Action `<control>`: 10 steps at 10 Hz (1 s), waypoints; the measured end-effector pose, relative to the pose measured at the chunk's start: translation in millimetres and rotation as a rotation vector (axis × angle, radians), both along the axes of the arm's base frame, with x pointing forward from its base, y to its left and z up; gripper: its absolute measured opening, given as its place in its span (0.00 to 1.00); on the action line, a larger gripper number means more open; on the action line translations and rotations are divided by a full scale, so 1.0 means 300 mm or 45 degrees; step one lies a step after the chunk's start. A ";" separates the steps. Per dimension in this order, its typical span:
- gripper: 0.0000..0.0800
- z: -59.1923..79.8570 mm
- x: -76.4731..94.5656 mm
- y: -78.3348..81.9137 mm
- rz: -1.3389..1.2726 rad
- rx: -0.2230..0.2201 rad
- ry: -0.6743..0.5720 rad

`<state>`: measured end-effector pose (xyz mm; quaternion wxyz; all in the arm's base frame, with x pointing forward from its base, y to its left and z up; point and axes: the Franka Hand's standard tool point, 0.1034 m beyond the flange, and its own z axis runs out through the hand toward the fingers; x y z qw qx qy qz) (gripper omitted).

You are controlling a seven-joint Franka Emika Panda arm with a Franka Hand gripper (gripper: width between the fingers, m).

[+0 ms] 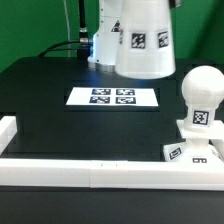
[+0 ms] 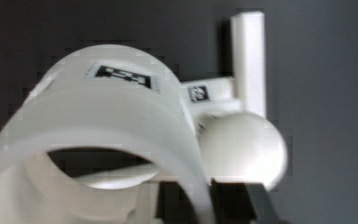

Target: Assemble lamp

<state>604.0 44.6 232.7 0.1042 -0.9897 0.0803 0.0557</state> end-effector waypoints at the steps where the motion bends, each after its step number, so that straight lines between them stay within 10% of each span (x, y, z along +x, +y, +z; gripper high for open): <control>1: 0.06 0.046 0.037 0.044 -0.019 0.009 0.018; 4: 0.06 0.085 0.156 0.147 -0.089 0.016 0.011; 10: 0.06 -0.143 0.160 0.237 -0.079 0.003 0.056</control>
Offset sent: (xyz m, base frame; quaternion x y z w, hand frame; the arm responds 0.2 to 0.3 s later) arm 0.0502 0.0448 0.0109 -0.0072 -0.0024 0.0611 0.9981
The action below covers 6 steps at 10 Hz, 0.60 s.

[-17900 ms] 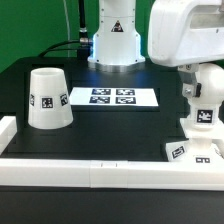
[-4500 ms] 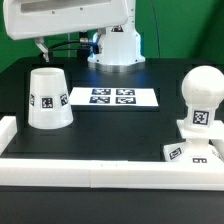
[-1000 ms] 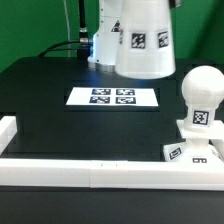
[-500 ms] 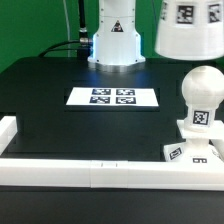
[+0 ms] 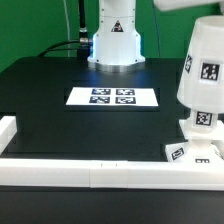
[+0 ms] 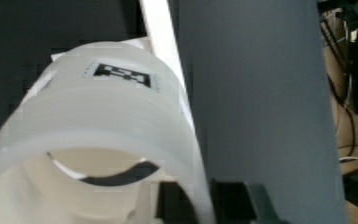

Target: Assemble lamp

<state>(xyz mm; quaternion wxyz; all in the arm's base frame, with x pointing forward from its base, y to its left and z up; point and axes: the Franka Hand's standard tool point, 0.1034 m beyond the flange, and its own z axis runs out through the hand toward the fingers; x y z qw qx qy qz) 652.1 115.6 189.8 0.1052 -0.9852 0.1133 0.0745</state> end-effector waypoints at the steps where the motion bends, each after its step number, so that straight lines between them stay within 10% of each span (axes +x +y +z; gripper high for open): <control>1: 0.06 -0.028 -0.019 -0.003 0.002 -0.003 0.013; 6: 0.06 -0.099 -0.057 -0.019 0.036 -0.006 0.026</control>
Offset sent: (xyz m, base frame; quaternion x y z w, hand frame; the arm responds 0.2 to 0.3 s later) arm -0.0094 -0.0038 -0.0228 -0.0175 0.0035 -0.0148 0.9997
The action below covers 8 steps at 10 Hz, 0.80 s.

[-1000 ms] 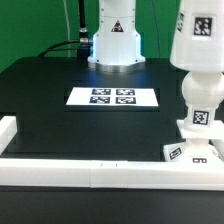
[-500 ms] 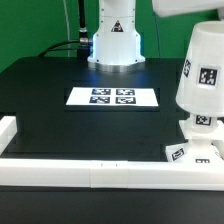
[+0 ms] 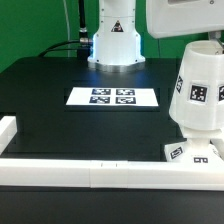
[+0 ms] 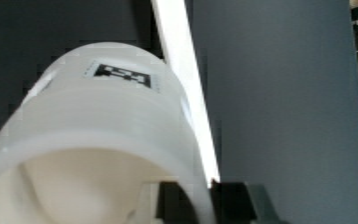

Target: Assemble lamp

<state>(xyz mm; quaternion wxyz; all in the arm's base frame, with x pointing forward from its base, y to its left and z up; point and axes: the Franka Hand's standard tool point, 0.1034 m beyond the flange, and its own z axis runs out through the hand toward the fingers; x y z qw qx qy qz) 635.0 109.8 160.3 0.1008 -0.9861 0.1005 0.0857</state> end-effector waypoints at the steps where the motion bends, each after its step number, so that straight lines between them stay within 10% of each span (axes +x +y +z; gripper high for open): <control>1: 0.06 -0.007 -0.004 -0.006 0.012 0.001 0.000; 3: 0.07 -0.019 -0.023 -0.013 0.033 0.001 -0.012; 5: 0.52 -0.010 -0.055 -0.030 0.062 0.003 -0.011; 8: 0.82 0.075 -0.142 -0.066 0.111 0.011 0.041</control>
Offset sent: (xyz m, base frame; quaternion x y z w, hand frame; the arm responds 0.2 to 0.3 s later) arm -0.0207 -0.0103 -0.0030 0.0004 -0.0063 -0.0251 0.9997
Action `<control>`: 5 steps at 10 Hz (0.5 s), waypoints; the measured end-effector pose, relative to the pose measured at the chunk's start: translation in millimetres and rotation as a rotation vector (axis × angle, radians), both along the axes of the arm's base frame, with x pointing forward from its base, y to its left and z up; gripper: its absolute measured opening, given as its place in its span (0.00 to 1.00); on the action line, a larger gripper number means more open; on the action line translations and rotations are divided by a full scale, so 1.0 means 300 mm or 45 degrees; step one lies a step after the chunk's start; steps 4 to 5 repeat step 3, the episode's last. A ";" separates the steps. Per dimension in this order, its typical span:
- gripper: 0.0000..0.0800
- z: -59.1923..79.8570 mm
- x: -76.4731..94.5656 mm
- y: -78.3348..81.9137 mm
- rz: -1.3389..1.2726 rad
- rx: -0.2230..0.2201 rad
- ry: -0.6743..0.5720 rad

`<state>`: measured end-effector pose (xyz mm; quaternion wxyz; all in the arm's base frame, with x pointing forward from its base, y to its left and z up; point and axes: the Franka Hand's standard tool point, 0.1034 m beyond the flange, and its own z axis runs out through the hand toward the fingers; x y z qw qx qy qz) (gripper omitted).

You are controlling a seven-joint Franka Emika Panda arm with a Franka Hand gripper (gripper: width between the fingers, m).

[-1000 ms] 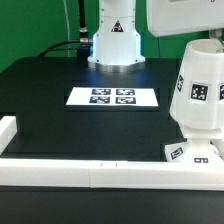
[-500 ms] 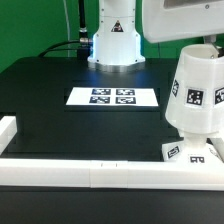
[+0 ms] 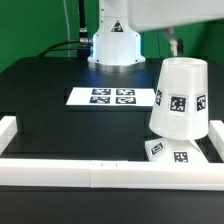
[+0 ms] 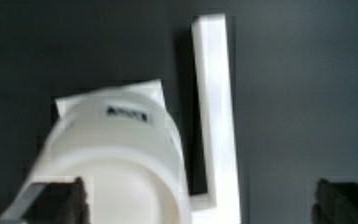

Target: Assemble lamp

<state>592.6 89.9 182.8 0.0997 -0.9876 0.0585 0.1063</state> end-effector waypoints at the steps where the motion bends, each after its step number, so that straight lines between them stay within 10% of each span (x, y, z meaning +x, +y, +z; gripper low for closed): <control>1: 0.82 0.037 -0.016 0.010 -0.007 -0.001 0.037; 5: 0.87 0.078 -0.010 0.049 -0.046 -0.013 0.071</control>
Offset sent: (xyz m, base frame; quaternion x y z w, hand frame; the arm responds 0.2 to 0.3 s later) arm 0.0041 0.0214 0.0061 -0.0669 0.0011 0.0875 0.9939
